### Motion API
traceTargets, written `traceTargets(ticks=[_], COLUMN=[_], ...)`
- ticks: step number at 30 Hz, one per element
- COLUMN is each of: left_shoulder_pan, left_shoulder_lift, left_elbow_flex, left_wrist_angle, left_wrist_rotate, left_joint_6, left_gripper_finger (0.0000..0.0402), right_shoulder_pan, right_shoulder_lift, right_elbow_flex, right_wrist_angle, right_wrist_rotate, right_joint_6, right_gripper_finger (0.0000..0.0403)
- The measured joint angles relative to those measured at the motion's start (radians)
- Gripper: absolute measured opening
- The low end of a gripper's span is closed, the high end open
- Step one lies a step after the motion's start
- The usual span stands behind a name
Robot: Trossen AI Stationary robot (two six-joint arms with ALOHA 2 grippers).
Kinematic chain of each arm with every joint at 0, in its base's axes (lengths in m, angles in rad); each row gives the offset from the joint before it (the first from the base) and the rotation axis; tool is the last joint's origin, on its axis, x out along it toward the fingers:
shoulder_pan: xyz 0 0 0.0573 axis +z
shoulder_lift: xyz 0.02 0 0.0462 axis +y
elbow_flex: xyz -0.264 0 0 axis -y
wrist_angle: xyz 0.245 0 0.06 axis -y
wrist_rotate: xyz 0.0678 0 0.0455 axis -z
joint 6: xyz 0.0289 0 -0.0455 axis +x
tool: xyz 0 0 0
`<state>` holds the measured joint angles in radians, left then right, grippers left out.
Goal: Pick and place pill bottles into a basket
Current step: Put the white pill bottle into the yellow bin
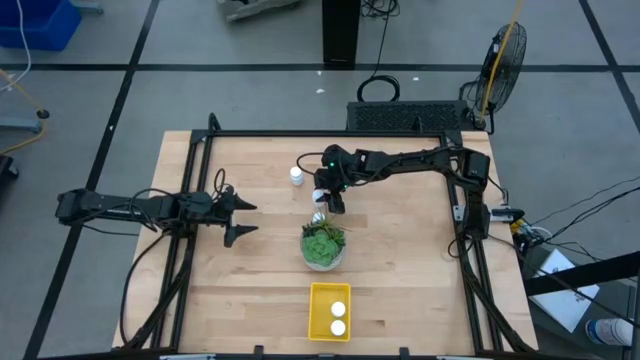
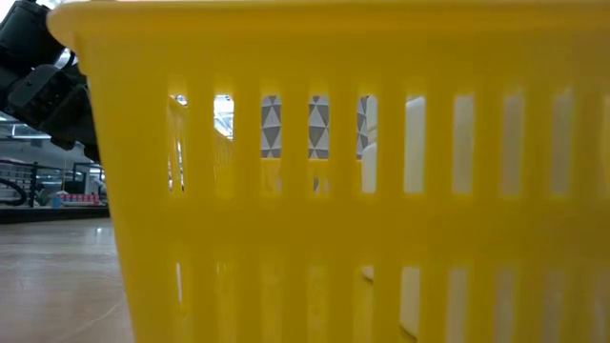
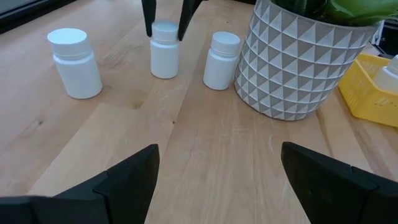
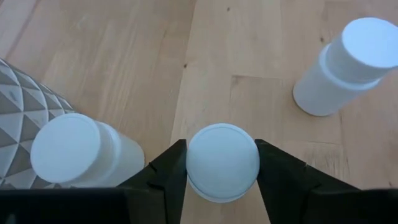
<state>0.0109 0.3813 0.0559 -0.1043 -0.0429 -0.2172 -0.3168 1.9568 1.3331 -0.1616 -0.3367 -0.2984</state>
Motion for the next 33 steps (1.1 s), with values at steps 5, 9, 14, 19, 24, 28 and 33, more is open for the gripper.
traceTargets(ticks=[5,9,14,19,24,28,33], left_shoulder_pan=[0.000,0.000,0.000,0.000,0.000,0.000,0.000], left_shoulder_lift=[0.000,0.000,0.000,0.000,0.000,0.000,0.000], left_elbow_flex=[0.000,0.000,0.000,0.000,0.000,0.000,0.000], left_wrist_angle=[0.000,0.000,0.000,-0.001,0.000,0.000,0.001], left_wrist_rotate=[0.000,0.000,0.000,-0.002,-0.002,-0.003,-0.008], left_joint_6=[-0.001,-0.001,-0.005,-0.006,-0.007,-0.009,-0.031], left_gripper_finger=[0.0340,0.0340,0.0340,0.0340,0.0340,0.0340,0.0340], right_shoulder_pan=[0.000,0.005,0.011,0.028,0.083,0.146,0.251], right_shoulder_lift=[-0.003,-0.034,-0.123,-0.269,-0.445,-0.567,-0.664], right_elbow_flex=[0.000,-0.001,-0.001,-0.001,-0.001,-0.001,0.000], right_wrist_angle=[0.003,0.000,-0.018,-0.082,-0.154,-0.181,-0.186], right_wrist_rotate=[0.000,0.053,0.077,0.084,0.172,0.209,0.210], right_joint_6=[0.001,-0.002,-0.001,0.013,0.029,0.055,0.105], right_gripper_finger=[0.0155,0.0156,0.0152,0.0157,0.0151,0.0152,0.0156])
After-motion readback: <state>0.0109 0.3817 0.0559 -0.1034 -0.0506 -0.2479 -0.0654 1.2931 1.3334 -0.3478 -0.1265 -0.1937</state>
